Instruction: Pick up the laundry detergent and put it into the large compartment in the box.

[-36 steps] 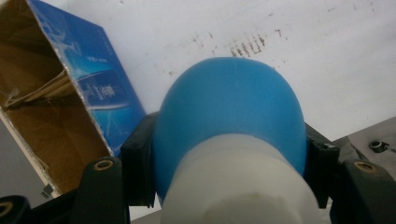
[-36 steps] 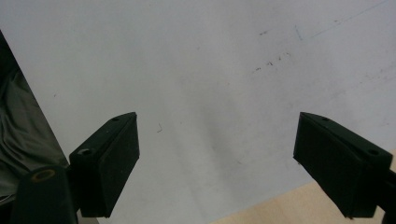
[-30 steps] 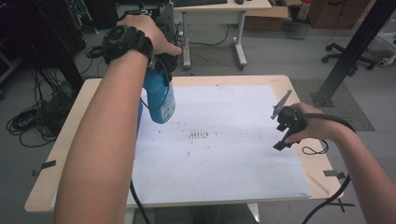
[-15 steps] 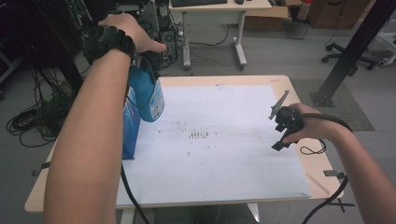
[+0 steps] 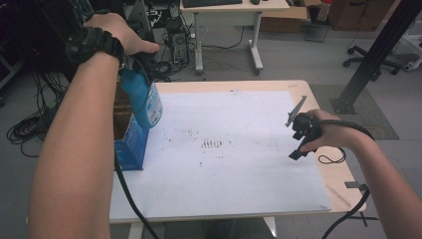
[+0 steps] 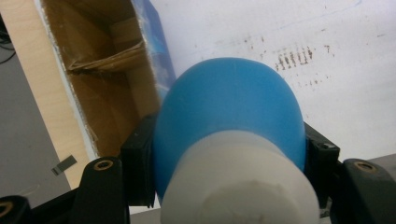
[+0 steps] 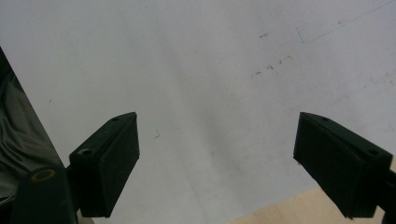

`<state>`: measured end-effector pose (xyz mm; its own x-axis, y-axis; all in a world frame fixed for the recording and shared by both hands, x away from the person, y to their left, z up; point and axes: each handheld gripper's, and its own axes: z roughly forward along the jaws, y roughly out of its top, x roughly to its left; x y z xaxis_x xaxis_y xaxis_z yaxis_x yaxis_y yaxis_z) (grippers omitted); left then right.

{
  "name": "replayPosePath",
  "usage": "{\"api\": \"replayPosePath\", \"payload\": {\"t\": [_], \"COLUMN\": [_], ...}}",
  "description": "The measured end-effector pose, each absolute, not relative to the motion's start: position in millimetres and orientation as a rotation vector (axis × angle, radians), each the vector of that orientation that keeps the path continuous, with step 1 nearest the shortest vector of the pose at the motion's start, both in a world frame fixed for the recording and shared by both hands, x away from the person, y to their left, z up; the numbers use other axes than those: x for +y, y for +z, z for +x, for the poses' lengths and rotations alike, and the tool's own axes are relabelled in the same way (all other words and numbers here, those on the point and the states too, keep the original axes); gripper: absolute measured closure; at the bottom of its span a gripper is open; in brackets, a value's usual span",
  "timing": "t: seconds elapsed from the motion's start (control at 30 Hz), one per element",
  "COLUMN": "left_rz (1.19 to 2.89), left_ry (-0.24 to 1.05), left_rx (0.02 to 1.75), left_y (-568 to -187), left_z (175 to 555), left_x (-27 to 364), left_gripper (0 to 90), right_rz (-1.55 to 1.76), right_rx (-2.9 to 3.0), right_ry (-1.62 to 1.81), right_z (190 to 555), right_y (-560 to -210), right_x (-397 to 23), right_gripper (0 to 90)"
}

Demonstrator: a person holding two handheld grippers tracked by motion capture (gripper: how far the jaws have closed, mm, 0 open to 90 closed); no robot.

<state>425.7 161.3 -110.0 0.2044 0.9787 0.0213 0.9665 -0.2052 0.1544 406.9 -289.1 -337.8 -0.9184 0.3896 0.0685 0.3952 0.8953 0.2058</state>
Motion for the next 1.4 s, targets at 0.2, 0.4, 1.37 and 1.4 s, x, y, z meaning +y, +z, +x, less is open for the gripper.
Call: {"api": "replayPosePath", "payload": {"t": [0.2, 0.4, 1.37, 1.4], "left_rz": [2.324, 2.280, 2.166, 2.166], "left_ry": [0.179, 0.189, 0.274, 0.274], "left_rx": [1.949, 1.991, 2.185, 2.185], "left_y": [-107.3, -103.1, -105.5, -105.5], "left_z": [425.3, 423.4, 420.9, 420.9], "left_x": [173.9, 186.4, 233.0, 233.0], "left_gripper": [37.7, 37.7, 37.7, 37.6], "right_rz": [-0.630, -0.637, -0.649, -0.651], "right_rx": [-3.030, -3.030, -3.025, -3.024], "right_ry": [-0.336, -0.336, -0.329, -0.329], "right_z": [407.7, 407.7, 407.2, 407.2], "right_y": [-337.7, -337.1, -337.8, -338.0], "right_x": [-287.4, -289.4, -292.1, -292.4], "right_gripper": [14.3, 14.3, 14.4, 14.4]}}
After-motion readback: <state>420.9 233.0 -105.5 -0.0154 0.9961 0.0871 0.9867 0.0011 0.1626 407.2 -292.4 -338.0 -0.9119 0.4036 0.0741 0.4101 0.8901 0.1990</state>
